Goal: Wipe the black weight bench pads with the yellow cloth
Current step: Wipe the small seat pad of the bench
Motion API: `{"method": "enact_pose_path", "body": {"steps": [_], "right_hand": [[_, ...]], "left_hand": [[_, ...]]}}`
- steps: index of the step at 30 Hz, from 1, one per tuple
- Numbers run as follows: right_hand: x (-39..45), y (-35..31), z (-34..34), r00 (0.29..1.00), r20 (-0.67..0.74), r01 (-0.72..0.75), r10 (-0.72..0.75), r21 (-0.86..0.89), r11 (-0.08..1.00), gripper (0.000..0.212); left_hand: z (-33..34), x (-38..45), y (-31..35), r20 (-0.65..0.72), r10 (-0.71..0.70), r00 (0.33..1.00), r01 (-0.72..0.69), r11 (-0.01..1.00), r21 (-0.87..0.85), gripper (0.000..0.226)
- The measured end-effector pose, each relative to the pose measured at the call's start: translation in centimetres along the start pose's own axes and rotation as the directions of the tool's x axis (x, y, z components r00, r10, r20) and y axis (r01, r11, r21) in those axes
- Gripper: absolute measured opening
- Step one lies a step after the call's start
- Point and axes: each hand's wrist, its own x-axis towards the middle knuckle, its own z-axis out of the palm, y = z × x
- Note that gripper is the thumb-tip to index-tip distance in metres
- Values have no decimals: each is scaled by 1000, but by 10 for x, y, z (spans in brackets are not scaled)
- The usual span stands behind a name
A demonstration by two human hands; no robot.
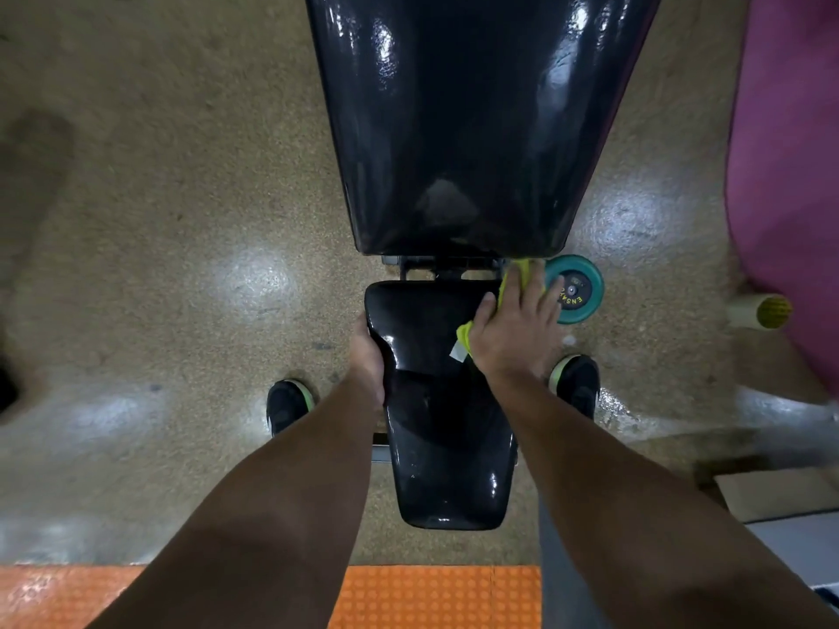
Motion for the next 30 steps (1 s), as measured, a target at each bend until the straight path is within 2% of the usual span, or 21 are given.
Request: {"method": "enact_pose_path", "body": {"steps": [3,5,10,12,14,17,19,21,24,26,28,29,30], "right_hand": [[1,-29,4,973,95,217,-209,-74,973,61],[-8,-58,10,915,183,379,-359,-87,921,63],[-49,-90,24,703,339,695,-625,-142,704,66],[-67,-85,28,577,404,806,-709,-143,574,70],[-87,-77,31,486,410,863,-772,-84,499,74],[-105,-64,27,448,368,872,-815,20,488,74],[-107,-52,18,472,316,853,-823,70,517,68],[-104,-39,8,589,230,742,-775,229,631,53],[-89,-20,-10,820,99,508,-564,327,797,30],[-65,-10,-26,908,4,386,-420,387,837,32],[-33,-4,-49,961,53,209,-271,501,840,34],[-15,0,-64,973,139,66,-185,601,797,31],[2,6,-79,961,256,-111,-108,711,694,28]], "left_hand": [[-2,0,2,11,-12,1000,12,1000,-18,73],[-7,-1,3,26,-26,999,28,998,-61,71],[-37,5,14,-20,-43,999,39,984,-175,88],[-47,6,23,-39,-39,998,32,986,-165,89],[-49,3,34,-98,-12,995,1,994,-112,81],[-46,2,40,-166,69,984,-73,997,-18,66],[-39,-5,38,-205,178,962,-160,982,101,58],[-28,-16,32,-231,368,901,-301,912,279,47],[-9,-38,20,-116,683,721,-544,662,516,30],[4,-43,8,16,785,619,-625,480,616,35],[22,-45,-1,168,830,532,-676,298,674,41],[34,-45,-4,242,817,523,-709,260,655,42],[51,-53,-5,309,770,558,-730,277,625,40]]}}
